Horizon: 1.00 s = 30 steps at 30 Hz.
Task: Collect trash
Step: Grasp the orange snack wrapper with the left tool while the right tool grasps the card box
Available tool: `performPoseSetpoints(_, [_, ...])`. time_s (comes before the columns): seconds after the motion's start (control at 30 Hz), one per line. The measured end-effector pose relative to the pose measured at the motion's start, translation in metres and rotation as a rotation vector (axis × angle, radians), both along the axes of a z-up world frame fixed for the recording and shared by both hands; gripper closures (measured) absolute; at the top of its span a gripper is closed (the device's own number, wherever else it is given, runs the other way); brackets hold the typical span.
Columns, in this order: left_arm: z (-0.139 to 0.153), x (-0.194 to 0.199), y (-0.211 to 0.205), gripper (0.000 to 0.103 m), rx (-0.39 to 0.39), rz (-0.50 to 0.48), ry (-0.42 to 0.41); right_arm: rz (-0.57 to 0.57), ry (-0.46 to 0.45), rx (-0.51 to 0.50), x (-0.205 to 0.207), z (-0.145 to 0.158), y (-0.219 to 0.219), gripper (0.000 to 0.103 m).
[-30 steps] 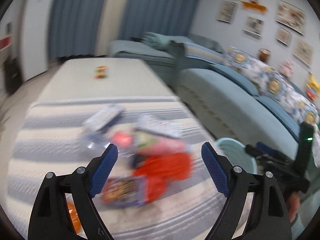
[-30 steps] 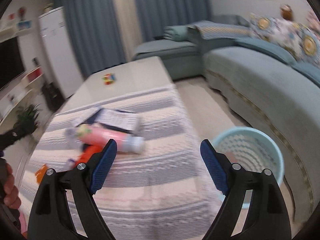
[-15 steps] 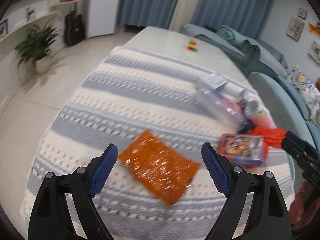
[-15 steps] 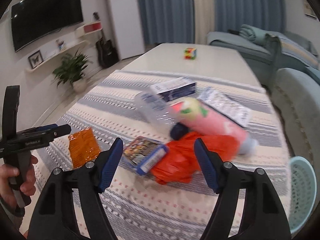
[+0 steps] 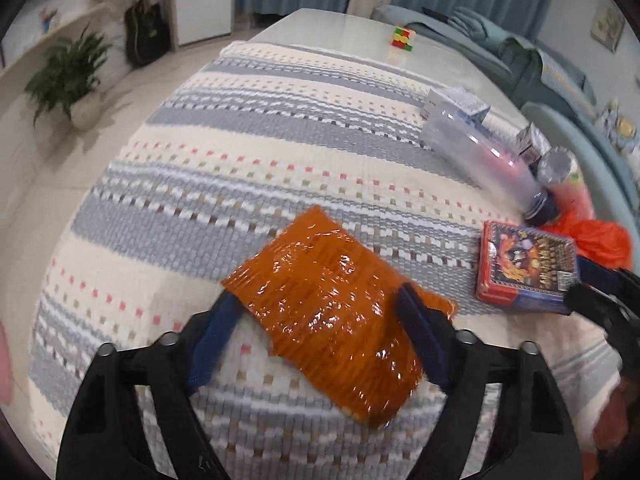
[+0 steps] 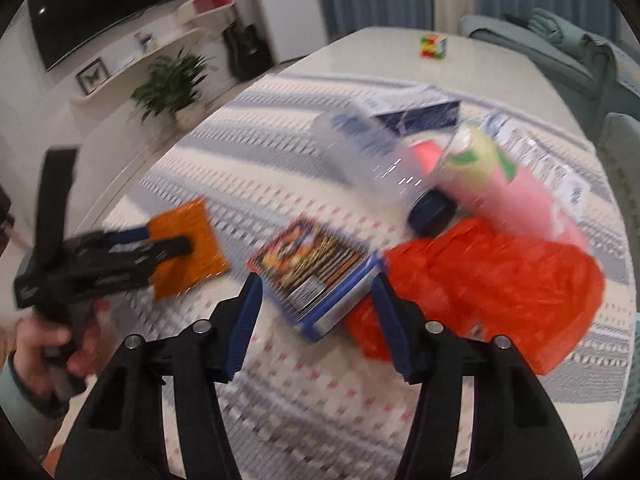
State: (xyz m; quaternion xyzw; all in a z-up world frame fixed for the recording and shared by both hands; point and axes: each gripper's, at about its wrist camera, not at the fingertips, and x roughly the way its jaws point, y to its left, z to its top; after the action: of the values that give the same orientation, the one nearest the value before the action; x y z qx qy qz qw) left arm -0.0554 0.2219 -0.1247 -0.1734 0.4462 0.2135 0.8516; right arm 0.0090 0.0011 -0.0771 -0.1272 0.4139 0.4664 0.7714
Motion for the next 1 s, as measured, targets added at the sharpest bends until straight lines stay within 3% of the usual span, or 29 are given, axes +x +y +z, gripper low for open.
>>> performPoseSetpoints(0.13, [0.001, 0.01, -0.002, 0.043, 0.027, -0.032, -0.007, 0.075, 0.029, -0.029, -0.016, -0.004, 0.002, 0.05])
performPoseSetpoints(0.23, [0.001, 0.014, -0.001, 0.057, 0.049, -0.057, -0.007, 0.1, -0.012, -0.071, -0.027, 0.0, 0.003, 0.05])
performPoseSetpoints(0.3, [0.001, 0.016, 0.001, 0.093, 0.044, -0.08, -0.012, 0.096, -0.033, -0.073, -0.028, 0.006, 0.002, 0.049])
performPoseSetpoints(0.33, [0.001, 0.016, 0.003, 0.097, 0.034, -0.086, -0.012, 0.09, -0.044, -0.067, -0.027, 0.009, 0.001, 0.048])
performPoseSetpoints(0.4, [0.001, 0.016, 0.007, 0.101, 0.006, -0.091, -0.027, 0.067, -0.088, -0.069, -0.024, 0.016, 0.0, 0.032])
performPoseSetpoints(0.6, [0.004, 0.011, 0.009, 0.103, -0.049, -0.12, -0.063, 0.092, -0.179, -0.122, -0.011, 0.022, 0.025, 0.022])
performPoseSetpoints(0.77, [0.01, 0.007, 0.016, 0.103, -0.048, -0.126, -0.069, 0.193, -0.161, -0.226, 0.002, 0.003, 0.053, 0.02])
performPoseSetpoints(0.83, [0.012, 0.004, 0.02, 0.103, -0.046, -0.127, -0.066, 0.226, -0.132, -0.254, 0.003, -0.004, 0.06, 0.023])
performPoseSetpoints(0.9, [0.015, 0.001, 0.024, 0.101, -0.054, -0.139, -0.067, 0.226, -0.153, -0.309, 0.0, -0.009, 0.064, 0.04])
performPoseSetpoints(0.93, [0.017, -0.002, 0.027, 0.098, -0.066, -0.14, -0.079, 0.233, -0.148, -0.324, -0.003, -0.011, 0.064, 0.041])
performPoseSetpoints(1.0, [0.021, -0.008, 0.026, 0.067, -0.085, -0.142, -0.094, 0.242, -0.11, -0.319, -0.01, -0.012, 0.062, 0.047])
